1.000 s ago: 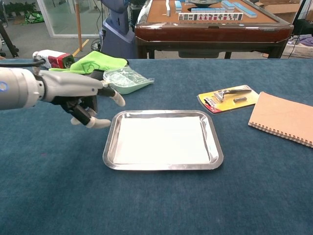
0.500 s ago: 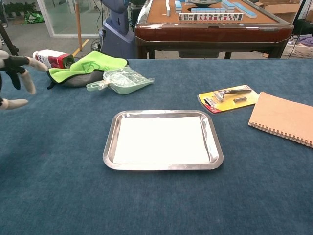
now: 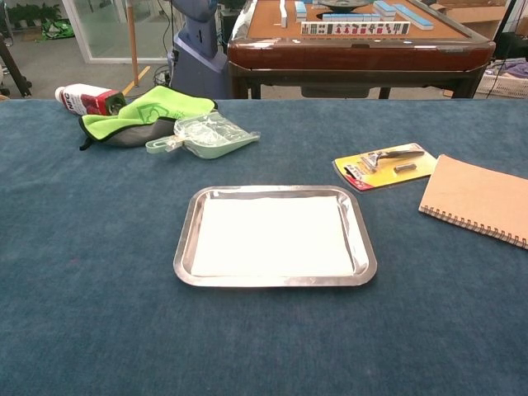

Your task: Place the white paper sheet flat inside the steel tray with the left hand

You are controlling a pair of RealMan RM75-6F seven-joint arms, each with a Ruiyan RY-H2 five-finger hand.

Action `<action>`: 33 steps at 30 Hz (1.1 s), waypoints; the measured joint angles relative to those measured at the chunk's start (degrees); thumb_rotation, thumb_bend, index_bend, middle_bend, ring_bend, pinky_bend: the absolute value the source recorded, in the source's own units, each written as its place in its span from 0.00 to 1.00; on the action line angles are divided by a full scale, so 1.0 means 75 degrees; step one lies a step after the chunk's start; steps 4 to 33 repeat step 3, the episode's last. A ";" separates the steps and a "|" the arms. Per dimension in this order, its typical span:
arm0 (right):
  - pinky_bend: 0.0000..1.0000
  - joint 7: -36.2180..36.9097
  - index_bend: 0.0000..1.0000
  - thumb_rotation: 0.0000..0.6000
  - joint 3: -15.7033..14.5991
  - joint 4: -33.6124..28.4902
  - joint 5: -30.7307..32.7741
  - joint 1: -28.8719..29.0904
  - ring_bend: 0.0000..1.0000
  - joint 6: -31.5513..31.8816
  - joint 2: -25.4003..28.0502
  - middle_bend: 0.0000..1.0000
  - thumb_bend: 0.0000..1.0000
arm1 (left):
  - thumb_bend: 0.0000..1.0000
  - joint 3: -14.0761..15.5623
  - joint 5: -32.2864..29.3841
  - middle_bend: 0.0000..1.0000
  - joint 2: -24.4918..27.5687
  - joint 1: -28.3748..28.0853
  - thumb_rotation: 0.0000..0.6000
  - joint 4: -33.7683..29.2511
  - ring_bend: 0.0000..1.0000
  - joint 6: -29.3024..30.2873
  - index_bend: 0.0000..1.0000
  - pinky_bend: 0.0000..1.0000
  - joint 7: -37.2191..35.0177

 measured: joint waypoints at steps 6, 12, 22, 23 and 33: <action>0.17 -0.0040 0.17 1.00 0.0005 0.0006 -0.0047 0.0056 0.12 -0.0014 -0.0040 0.24 0.16 | 0.29 0.0010 0.0317 0.26 -0.0009 0.0353 0.87 0.0051 0.23 0.0200 0.12 0.26 -0.0026; 0.17 -0.0040 0.17 1.00 0.0005 0.0006 -0.0047 0.0056 0.12 -0.0014 -0.0040 0.24 0.16 | 0.29 0.0010 0.0317 0.26 -0.0009 0.0353 0.87 0.0051 0.23 0.0200 0.12 0.26 -0.0026; 0.17 -0.0040 0.17 1.00 0.0005 0.0006 -0.0047 0.0056 0.12 -0.0014 -0.0040 0.24 0.16 | 0.29 0.0010 0.0317 0.26 -0.0009 0.0353 0.87 0.0051 0.23 0.0200 0.12 0.26 -0.0026; 0.17 -0.0040 0.17 1.00 0.0005 0.0006 -0.0047 0.0056 0.12 -0.0014 -0.0040 0.24 0.16 | 0.29 0.0010 0.0317 0.26 -0.0009 0.0353 0.87 0.0051 0.23 0.0200 0.12 0.26 -0.0026; 0.17 -0.0040 0.17 1.00 0.0005 0.0006 -0.0047 0.0056 0.12 -0.0014 -0.0040 0.24 0.16 | 0.29 0.0010 0.0317 0.26 -0.0009 0.0353 0.87 0.0051 0.23 0.0200 0.12 0.26 -0.0026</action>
